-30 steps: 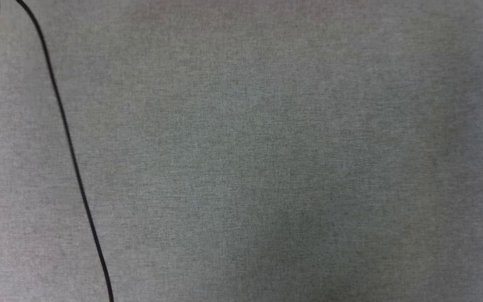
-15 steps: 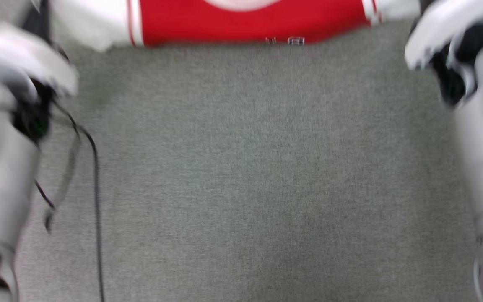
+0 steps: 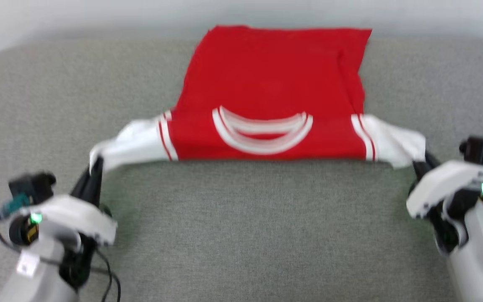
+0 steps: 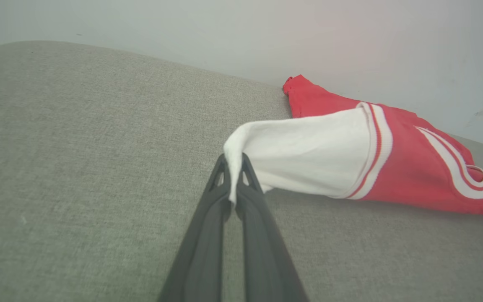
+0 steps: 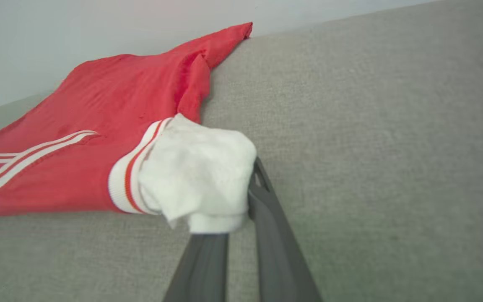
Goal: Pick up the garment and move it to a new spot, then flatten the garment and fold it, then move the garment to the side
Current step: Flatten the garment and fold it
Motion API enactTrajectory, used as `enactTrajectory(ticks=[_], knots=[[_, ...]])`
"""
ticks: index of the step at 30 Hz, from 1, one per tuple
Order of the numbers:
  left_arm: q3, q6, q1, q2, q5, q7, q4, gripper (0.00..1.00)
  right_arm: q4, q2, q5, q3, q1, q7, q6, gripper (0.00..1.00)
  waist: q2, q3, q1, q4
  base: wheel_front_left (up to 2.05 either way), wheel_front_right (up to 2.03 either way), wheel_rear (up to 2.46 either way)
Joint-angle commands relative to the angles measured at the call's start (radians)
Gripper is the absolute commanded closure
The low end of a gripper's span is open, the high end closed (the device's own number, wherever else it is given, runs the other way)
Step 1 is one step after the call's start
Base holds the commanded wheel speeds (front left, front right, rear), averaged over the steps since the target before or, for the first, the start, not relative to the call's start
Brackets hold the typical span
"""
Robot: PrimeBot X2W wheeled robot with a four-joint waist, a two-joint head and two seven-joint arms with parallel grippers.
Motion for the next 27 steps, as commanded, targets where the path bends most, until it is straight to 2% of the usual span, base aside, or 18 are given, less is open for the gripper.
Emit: enactTrajectory(ticks=[1,3,4,9,16,18,20,21,23,27], knots=[[0.025,0.013,0.084,-0.007,0.02,-0.005,-0.042,1.0,-0.041,-0.004,0.014,-0.017,0.085,0.009,-0.001,1.0,0.0,-0.077,0.0002,0.007,0.0,0.0,0.0],[0.028,0.019,0.127,-0.015,0.029,-0.005,-0.061,1.0,-0.062,-0.005,0.021,-0.028,0.125,0.012,-0.002,1.0,0.0,-0.095,0.0002,0.01,0.0,0.0,0.0],[0.04,0.035,0.207,-0.017,0.043,-0.005,-0.095,1.0,-0.106,0.003,0.03,-0.048,0.211,0.023,-0.001,1.0,0.0,-0.13,0.0002,0.015,0.0,0.0,0.0],[0.052,0.067,0.374,-0.013,0.041,-0.005,-0.158,1.0,-0.233,0.04,0.041,-0.105,0.421,0.062,-0.002,1.0,0.0,-0.206,0.0002,0.027,0.0,0.0,0.0],[0.063,0.12,0.528,-0.009,0.026,0.0,-0.259,1.0,-0.392,0.087,0.034,-0.154,0.635,0.101,-0.002,1.0,0.0,-0.259,0.0002,0.039,0.0,0.0,0.0],[0.064,0.135,0.564,-0.009,0.022,0.005,-0.293,1.0,-0.434,0.098,0.04,-0.168,0.694,0.102,-0.002,0.79,0.0,-0.267,0.0002,0.041,0.0,0.0,0.0],[0.061,0.145,0.593,-0.009,0.019,0.01,-0.32,1.0,-0.459,0.107,0.027,-0.179,0.746,0.11,-0.001,0.73,0.0,-0.274,0.0002,0.043,0.0,0.0,0.0],[0.057,0.15,0.604,-0.008,0.021,0.013,-0.334,1.0,-0.469,0.114,0.026,-0.176,0.767,0.118,-0.001,0.58,0.0,-0.275,0.0002,0.044,0.0,0.0,0.0],[0.05,0.157,0.615,-0.009,0.026,0.02,-0.358,1.0,-0.487,0.12,0.028,-0.172,0.789,0.124,-0.001,0.0,0.0,-0.277,0.0002,0.045,0.0,0.0,0.0],[0.032,0.167,0.614,-0.009,0.039,0.036,-0.406,1.0,-0.512,0.124,0.022,-0.152,0.79,0.104,-0.001,0.0,0.0,-0.277,0.0002,0.05,0.0,0.0,0.0]])
